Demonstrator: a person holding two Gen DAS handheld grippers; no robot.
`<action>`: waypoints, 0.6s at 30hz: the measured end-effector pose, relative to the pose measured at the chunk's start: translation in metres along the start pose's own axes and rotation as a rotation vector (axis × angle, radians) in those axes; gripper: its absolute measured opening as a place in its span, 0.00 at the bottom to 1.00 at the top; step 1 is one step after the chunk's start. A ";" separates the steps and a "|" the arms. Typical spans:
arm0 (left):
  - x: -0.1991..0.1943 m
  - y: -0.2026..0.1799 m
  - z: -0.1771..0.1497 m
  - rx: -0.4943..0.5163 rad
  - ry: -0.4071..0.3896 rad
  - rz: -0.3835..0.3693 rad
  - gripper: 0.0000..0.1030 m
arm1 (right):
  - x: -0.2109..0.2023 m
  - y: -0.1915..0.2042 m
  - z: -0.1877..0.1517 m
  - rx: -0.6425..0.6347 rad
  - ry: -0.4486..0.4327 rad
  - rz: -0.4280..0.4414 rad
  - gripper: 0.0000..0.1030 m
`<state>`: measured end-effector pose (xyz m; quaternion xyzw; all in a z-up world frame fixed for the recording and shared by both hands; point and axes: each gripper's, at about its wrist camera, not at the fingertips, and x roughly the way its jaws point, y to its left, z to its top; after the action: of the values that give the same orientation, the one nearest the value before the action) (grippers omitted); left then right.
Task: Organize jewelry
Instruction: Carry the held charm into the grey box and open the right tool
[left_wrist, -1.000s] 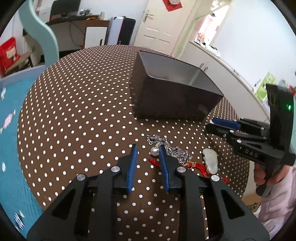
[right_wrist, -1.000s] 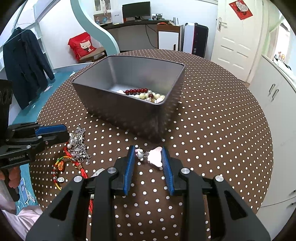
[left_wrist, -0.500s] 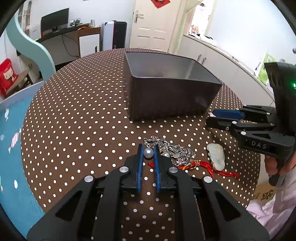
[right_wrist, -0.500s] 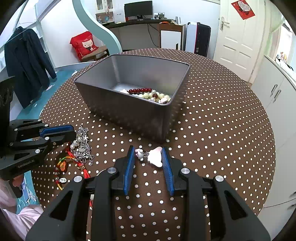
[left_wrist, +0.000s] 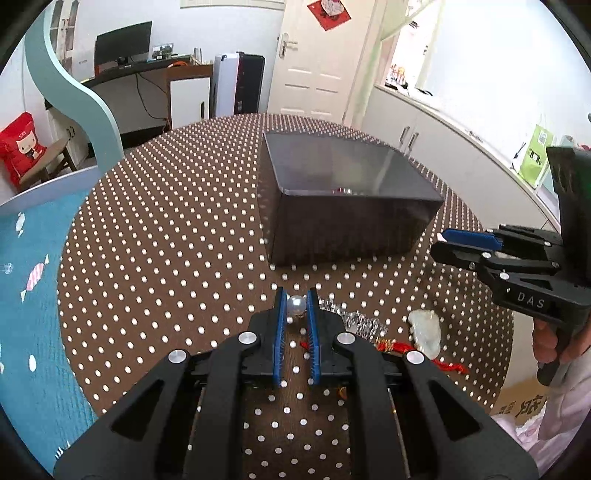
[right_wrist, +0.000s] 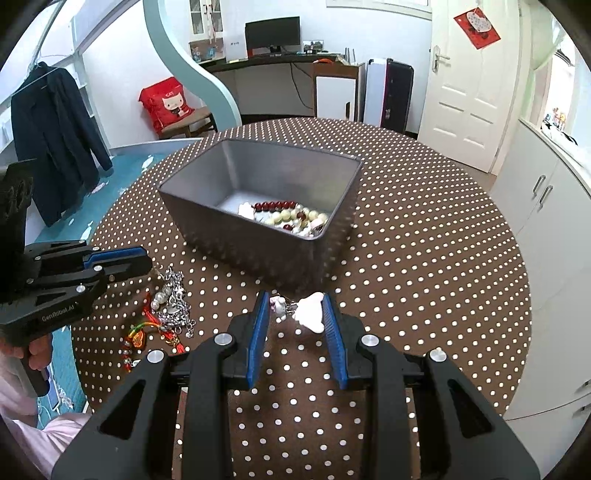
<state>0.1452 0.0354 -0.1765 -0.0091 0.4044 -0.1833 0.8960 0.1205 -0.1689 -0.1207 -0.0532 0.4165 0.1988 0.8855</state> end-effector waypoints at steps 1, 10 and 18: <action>-0.002 0.000 0.002 0.000 -0.007 0.001 0.10 | -0.002 0.000 0.000 0.002 -0.006 -0.002 0.27; -0.026 -0.012 0.033 0.030 -0.102 -0.006 0.10 | -0.023 -0.005 0.014 -0.008 -0.075 -0.005 0.27; -0.025 -0.019 0.056 0.039 -0.132 -0.003 0.10 | -0.027 -0.003 0.039 -0.050 -0.127 0.006 0.27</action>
<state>0.1646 0.0184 -0.1182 -0.0043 0.3406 -0.1914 0.9205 0.1342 -0.1700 -0.0757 -0.0615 0.3544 0.2147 0.9080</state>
